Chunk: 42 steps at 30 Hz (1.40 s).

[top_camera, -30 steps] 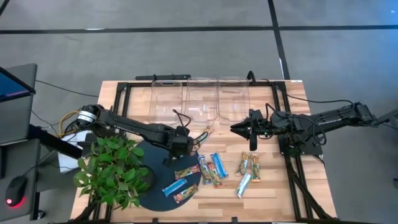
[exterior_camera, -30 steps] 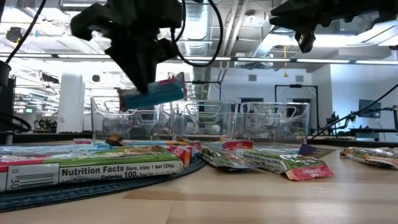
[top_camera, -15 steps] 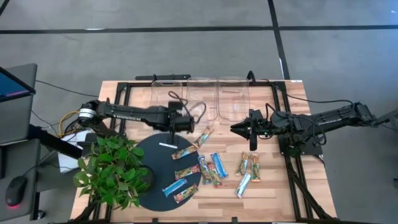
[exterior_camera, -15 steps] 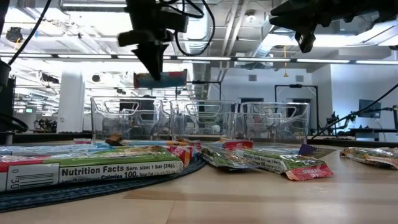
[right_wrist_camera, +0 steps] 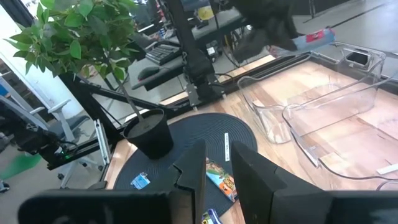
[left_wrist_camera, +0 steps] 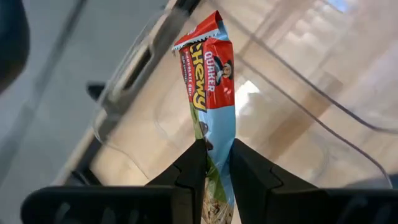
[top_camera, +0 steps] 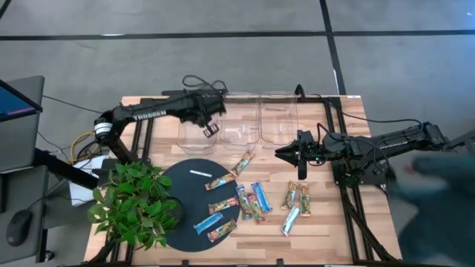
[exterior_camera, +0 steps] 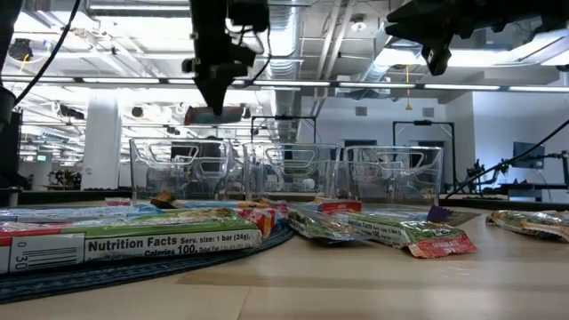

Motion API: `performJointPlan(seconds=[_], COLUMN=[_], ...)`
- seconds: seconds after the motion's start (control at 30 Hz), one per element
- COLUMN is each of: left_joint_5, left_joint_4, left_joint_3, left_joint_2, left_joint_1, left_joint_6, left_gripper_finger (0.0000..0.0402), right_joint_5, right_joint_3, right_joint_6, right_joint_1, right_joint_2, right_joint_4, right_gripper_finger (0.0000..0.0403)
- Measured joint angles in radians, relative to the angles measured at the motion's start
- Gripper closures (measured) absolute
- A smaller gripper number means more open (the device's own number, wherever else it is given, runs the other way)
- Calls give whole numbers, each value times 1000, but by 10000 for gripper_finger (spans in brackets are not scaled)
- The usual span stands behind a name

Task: Pick and place Granola Bars by type
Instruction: Put the red granola bar into the left transparent bin

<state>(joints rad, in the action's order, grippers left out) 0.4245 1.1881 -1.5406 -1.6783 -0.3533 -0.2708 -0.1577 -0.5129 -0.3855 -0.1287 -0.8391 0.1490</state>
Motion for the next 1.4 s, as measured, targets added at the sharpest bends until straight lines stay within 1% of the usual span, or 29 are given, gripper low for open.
performJointPlan(seconds=[0.1, 0.27, 0.37, 0.47, 0.53, 0.63, 0.9, 1.1, 1.17, 1.3, 1.4], left_joint_5=[-58, -63, -72, -113, -149, -188, -196, -180, -193, -240, -243], left_joint_4=[-4, -48, -70, -112, -126, -172, -222, -244, -284, -311, -330], left_joint_3=[0, 0, 0, 14, 34, 60, 75, 80, 99, 159, 199], left_joint_2=[-2, -2, -3, -8, -9, -10, -10, -10, -9, -9, -9], left_joint_1=[-70, -148, -182, -201, -208, -209, -199, -199, -197, -193, -187], left_joint_6=[-39, -88, -177, -279, -331, -360, -386, -404, -404, -422, -432], left_gripper_finger=[345, 345, 345, 345, 345, 345, 345, 345, 345, 345, 345], right_joint_5=[0, 0, 0, 0, 0, 0, 0, 0, 0, 0, 0], right_joint_3=[0, 0, 0, 0, 0, 0, 0, 0, 0, 0, 0], right_joint_6=[0, 0, 0, 0, 0, 0, 0, 0, 0, 0, 0], right_joint_1=[0, 0, 0, 0, 0, 0, 0, 0, 0, 0, 0], right_joint_2=[0, 0, 0, 0, 0, 0, 0, 0, 0, 0, 0], right_joint_4=[0, -10, -16, -16, -16, -17, -23, -24, -24, -24, -24], right_gripper_finger=[332, 332, 332, 332, 332, 332, 332, 332, 332, 332, 332])
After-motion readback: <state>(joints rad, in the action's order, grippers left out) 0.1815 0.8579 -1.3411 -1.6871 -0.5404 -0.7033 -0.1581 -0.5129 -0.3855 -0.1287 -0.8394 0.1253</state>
